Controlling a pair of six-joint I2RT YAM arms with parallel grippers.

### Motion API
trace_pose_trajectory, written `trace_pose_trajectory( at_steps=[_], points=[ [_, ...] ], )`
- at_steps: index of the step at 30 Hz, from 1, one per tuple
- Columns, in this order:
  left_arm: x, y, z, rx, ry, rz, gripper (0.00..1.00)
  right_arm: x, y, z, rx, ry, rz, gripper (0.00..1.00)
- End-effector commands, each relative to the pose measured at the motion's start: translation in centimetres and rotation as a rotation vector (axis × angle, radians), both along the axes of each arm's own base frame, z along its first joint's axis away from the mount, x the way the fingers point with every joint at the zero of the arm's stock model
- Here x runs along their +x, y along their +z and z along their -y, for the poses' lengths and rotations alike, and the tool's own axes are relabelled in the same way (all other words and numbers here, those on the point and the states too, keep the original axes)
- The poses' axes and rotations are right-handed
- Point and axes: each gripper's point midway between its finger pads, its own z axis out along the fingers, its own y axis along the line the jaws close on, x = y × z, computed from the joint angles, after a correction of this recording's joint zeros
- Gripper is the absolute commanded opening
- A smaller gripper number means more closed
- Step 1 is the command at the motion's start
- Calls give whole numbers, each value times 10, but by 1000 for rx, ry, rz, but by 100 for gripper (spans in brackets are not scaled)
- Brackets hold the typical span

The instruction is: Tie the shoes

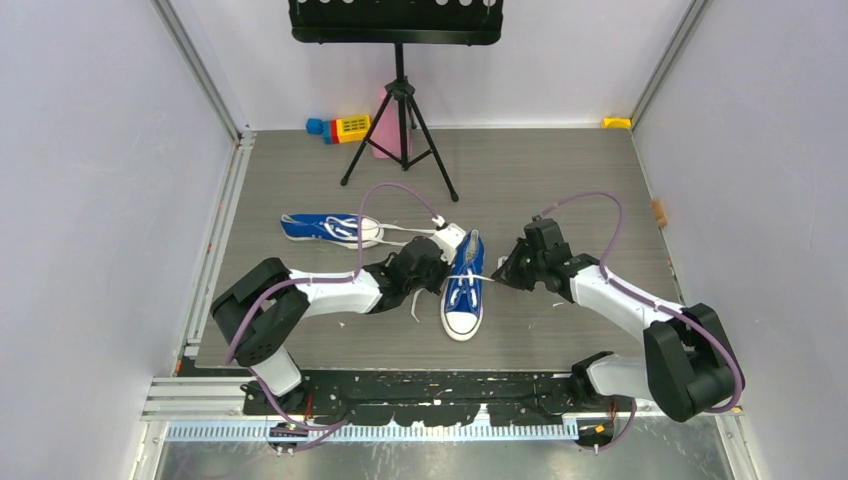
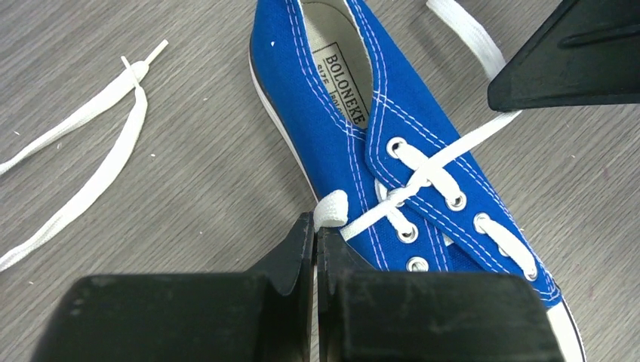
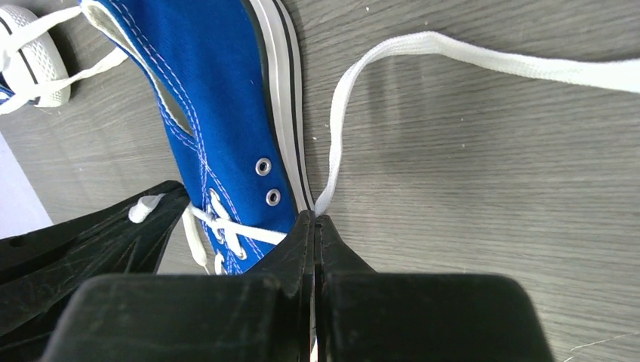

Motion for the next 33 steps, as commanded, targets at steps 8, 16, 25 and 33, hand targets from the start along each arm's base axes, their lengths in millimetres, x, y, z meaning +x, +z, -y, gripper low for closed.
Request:
trace_pose_trajectory(
  at_steps=[8,16,25,33],
  points=[
    [15,30,11,46,-132,171,2,34,46,-24,23,196,264,0],
    [19,37,34,40,-244,231,1,41,63,-41,110,255,368,0],
    [19,42,45,9,-292,259,1,38,72,-57,201,313,399,4],
    [19,49,46,-13,-296,284,1,34,63,-66,255,332,347,9]
  ],
)
